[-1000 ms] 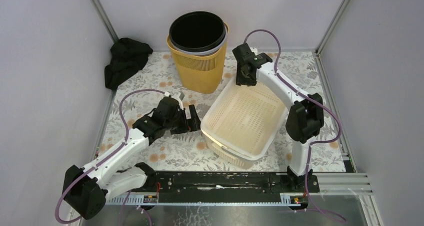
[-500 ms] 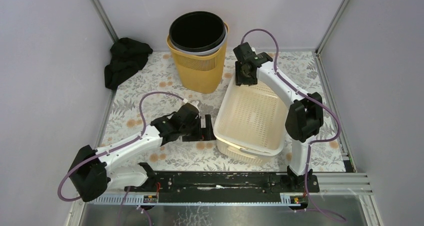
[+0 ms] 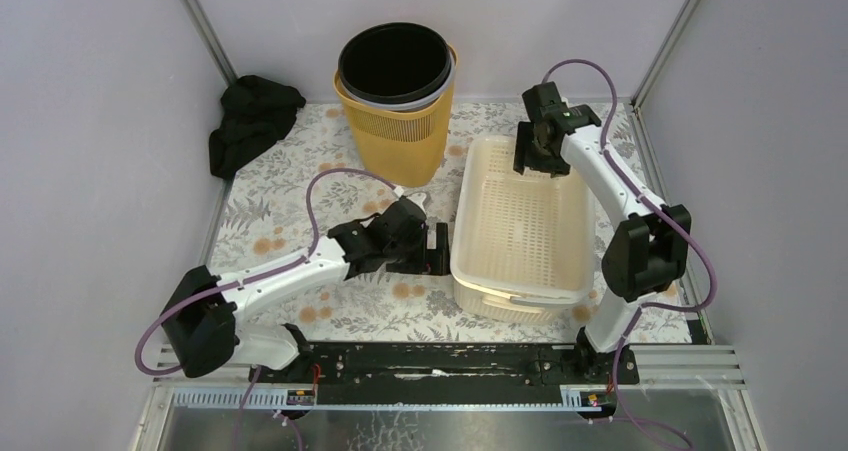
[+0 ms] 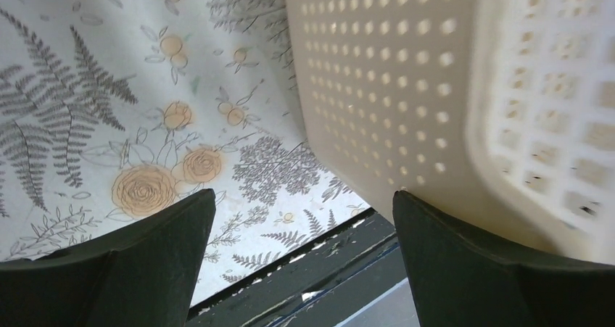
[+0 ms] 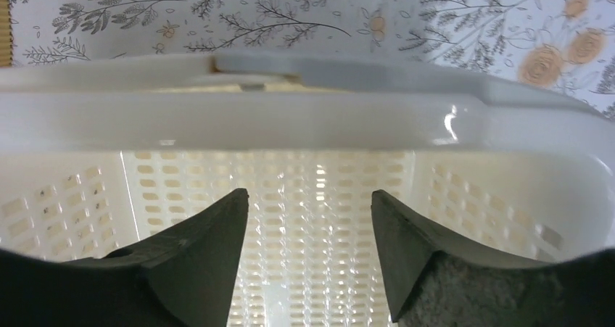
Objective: Turn the large container upside down
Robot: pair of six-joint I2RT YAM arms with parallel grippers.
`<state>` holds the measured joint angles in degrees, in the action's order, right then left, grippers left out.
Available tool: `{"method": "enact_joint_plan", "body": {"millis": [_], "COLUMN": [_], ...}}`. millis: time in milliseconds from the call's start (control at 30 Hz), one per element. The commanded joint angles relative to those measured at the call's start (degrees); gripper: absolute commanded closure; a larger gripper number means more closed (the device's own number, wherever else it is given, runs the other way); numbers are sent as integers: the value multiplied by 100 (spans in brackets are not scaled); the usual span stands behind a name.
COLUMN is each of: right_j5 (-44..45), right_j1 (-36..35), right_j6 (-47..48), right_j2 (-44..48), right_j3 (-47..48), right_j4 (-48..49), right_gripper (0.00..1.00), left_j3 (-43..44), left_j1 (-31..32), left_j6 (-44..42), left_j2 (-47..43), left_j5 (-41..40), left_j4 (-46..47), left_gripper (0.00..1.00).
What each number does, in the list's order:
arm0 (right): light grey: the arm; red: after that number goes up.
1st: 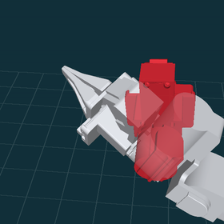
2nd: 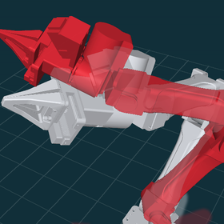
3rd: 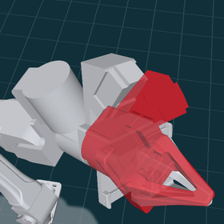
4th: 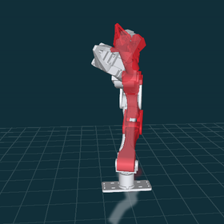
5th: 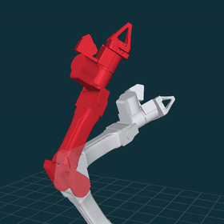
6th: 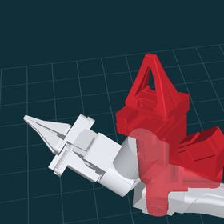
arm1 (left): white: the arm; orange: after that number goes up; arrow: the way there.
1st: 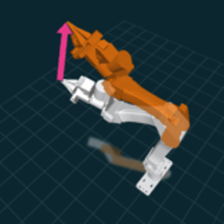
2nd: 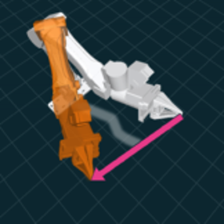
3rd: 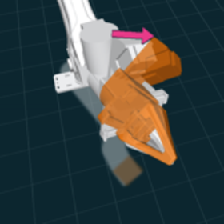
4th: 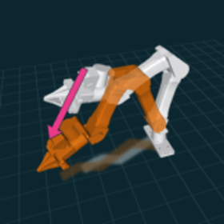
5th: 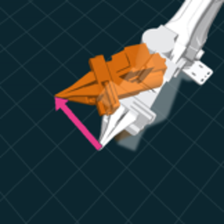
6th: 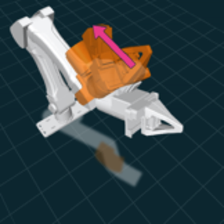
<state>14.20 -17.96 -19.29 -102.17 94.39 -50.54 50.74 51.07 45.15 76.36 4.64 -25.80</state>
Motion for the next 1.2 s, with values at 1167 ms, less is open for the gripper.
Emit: {"method": "enact_joint_plan", "body": {"millis": [1167], "right_j5": [-1369], "right_j1": [-878], "right_j6": [-745], "right_j2": [1624], "right_j3": [769], "right_j4": [-1310], "right_gripper": [15], "left_j3": [578], "left_j1": [441], "left_j6": [118], "left_j2": [213], "left_j5": [-456], "left_j4": [637], "left_gripper": [0]}}
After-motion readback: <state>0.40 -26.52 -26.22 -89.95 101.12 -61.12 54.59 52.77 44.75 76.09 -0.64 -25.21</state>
